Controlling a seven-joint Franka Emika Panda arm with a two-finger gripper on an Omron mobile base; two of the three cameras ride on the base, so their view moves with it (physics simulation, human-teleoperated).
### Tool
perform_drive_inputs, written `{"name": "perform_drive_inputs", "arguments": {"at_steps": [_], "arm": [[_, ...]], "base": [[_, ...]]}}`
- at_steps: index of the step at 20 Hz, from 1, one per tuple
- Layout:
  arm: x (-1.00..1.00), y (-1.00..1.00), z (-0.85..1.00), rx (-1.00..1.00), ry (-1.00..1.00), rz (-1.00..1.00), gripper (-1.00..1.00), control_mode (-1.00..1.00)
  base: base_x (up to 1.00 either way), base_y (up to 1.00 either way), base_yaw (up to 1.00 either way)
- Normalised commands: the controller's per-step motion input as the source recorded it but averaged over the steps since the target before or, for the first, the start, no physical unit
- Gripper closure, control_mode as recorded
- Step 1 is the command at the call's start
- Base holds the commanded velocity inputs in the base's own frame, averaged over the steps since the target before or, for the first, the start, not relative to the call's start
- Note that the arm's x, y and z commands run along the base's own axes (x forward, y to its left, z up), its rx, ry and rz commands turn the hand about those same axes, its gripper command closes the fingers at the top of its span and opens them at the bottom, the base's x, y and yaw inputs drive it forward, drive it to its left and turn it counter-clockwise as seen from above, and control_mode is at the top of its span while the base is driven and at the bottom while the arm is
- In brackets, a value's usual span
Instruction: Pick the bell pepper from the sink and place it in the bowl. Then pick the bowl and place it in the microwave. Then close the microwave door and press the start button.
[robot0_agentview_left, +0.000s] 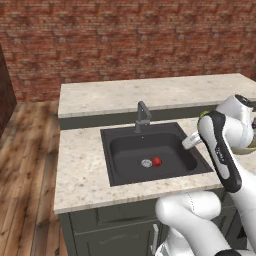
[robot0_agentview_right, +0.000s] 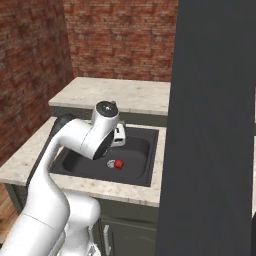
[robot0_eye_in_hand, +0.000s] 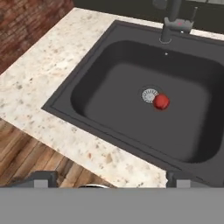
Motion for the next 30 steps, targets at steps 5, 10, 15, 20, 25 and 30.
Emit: {"name": "perform_drive_inputs", "arguments": {"at_steps": [5, 10, 15, 20, 25, 30], "arm": [[0.73, 0.0, -0.61, 0.04, -0.06, 0.5, -1.0, -1.0], [0.78, 0.0, -0.2, 0.05, 0.07, 0.28, -1.0, -1.0], [0.67, 0.01, -0.03, 0.0, 0.26, 0.02, -1.0, -1.0], [0.45, 0.0, -0.28, 0.0, 0.24, 0.0, -1.0, -1.0], [0.1, -0.08, -0.44, 0.0, 0.09, -0.02, -1.0, -1.0], [0.0, 0.0, -0.44, 0.0, 0.0, -0.11, -1.0, -1.0]], "base": [[0.0, 0.0, 0.0], [0.0, 0.0, 0.0], [0.0, 0.0, 0.0], [0.0, 0.0, 0.0], [0.0, 0.0, 0.0], [0.0, 0.0, 0.0]]}}
